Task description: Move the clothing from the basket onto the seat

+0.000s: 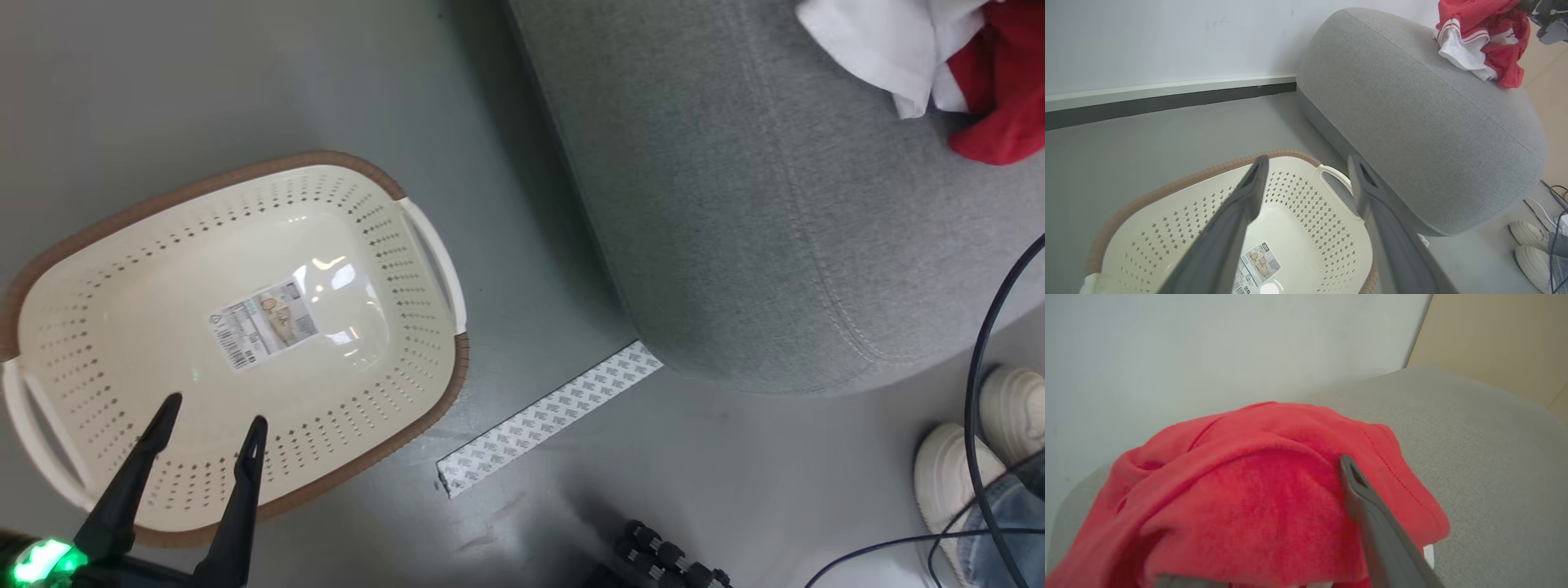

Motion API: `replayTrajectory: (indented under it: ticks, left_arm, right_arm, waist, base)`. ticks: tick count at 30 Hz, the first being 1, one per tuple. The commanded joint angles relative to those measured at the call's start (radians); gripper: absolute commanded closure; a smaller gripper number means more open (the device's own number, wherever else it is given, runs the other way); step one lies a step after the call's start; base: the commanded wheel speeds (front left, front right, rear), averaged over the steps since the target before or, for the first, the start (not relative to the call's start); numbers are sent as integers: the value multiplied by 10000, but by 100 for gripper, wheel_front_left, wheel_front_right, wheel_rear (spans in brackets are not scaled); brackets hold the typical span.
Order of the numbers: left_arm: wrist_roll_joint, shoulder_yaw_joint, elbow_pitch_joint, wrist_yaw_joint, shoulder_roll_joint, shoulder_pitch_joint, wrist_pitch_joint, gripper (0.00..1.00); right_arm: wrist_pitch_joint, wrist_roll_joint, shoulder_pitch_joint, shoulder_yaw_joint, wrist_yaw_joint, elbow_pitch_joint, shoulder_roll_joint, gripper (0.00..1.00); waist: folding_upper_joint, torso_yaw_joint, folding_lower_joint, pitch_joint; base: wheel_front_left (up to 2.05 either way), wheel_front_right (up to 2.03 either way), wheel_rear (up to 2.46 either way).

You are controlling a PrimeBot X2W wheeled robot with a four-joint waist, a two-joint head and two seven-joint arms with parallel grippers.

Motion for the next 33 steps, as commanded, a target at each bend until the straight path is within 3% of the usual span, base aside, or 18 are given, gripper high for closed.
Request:
replayTrajectory:
  ticks: [1, 10, 15, 21, 27, 33]
  left_arm:
    - [-79, -43, 157, 18, -77, -241, -118, 0]
    - [-257, -766, 1796, 34, -713, -927, -580, 0]
    - [-726, -865, 3206, 85, -1458, -910, -695, 0]
    - [-963, -543, 3891, 360, -1907, -600, -700, 0]
    - [-1327, -250, 4546, 732, -2203, -206, -701, 0]
    - [-1369, -269, 5112, 1064, -2286, -53, -692, 0]
  right_arm:
    - [-171, -86, 38, 101, 1, 59, -175, 0]
    - [-196, -754, 1263, 1010, 1, -199, -724, 0]
    - [323, -951, 2576, 1213, 1, -710, -574, 0]
    - [763, -1049, 3955, 1198, 1, -1428, -465, 0]
    - [877, -923, 5914, 669, 1, -2890, 88, 0]
    - [801, -1316, 8165, 109, 1, -4846, 1170, 0]
  waist:
    - [-3, 275, -2, -47]
    - [-3, 1178, -2, -1771]
    - [-3, 1714, -2, -3668]
    - [-3, 2199, -2, -5193]
    - [-3, 2914, -2, -6559]
    - [-3, 3868, -2, -7548]
  base:
    - [0, 0, 0]
    - [0, 0, 0]
    - [0, 0, 0]
    - [0, 0, 0]
    - [0, 0, 0]
    - [0, 0, 0]
